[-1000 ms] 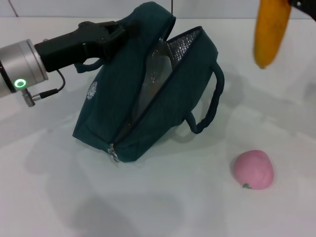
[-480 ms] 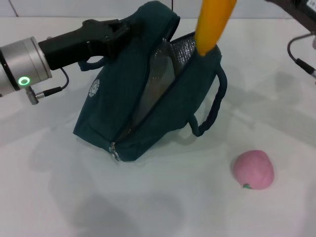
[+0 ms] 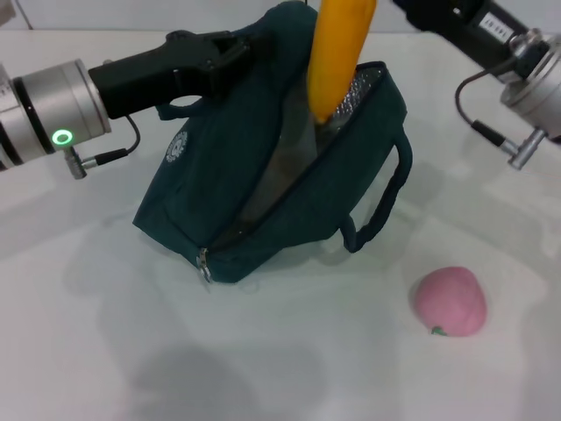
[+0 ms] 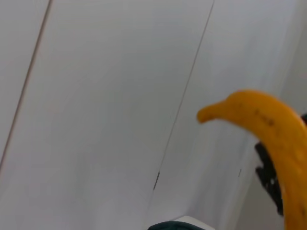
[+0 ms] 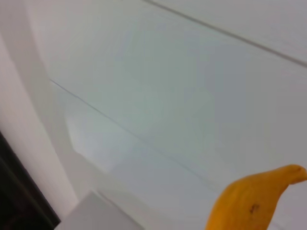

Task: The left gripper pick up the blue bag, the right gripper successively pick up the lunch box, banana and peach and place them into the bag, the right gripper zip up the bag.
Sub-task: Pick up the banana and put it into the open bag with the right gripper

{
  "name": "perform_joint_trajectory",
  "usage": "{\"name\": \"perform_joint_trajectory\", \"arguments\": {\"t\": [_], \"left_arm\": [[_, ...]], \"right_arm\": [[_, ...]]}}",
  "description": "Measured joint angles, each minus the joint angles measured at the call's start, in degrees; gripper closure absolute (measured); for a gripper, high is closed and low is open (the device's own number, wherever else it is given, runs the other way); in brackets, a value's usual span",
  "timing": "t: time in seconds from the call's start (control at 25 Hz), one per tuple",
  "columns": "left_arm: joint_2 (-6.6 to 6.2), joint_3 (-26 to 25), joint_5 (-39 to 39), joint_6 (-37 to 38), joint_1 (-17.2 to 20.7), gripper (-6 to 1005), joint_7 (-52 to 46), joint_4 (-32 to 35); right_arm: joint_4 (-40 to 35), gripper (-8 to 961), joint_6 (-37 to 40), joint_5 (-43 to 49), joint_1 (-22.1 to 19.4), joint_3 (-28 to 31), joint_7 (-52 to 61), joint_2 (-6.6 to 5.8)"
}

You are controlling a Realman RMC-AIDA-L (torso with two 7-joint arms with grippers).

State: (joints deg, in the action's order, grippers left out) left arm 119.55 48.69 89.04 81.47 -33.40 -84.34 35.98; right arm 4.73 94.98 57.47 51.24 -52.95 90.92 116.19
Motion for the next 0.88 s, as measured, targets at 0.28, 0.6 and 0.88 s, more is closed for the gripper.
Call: {"name": "perform_joint_trajectory", "arguments": {"t": [0.28, 0.6, 0.88], "left_arm": [[-0.02, -0.1, 0.0, 0.0, -0.1, 955, 0.1, 0.0], [-0.11, -0.3, 0.0, 0.0, 0.2, 955, 0.1, 0.0], [-0.11, -0.3, 0.0, -0.1, 0.2, 955, 0.2, 0.0]], "right_arm": [[3.0, 505, -0.2, 3.2, -0.4, 0.5, -0.5, 0.00], [5.2, 504, -2.4, 17.6, -0.8, 11.9, -5.8, 0.01], [5.0, 444, -3.0, 27.8, -1.4, 19.9, -8.3, 0.00]]}}
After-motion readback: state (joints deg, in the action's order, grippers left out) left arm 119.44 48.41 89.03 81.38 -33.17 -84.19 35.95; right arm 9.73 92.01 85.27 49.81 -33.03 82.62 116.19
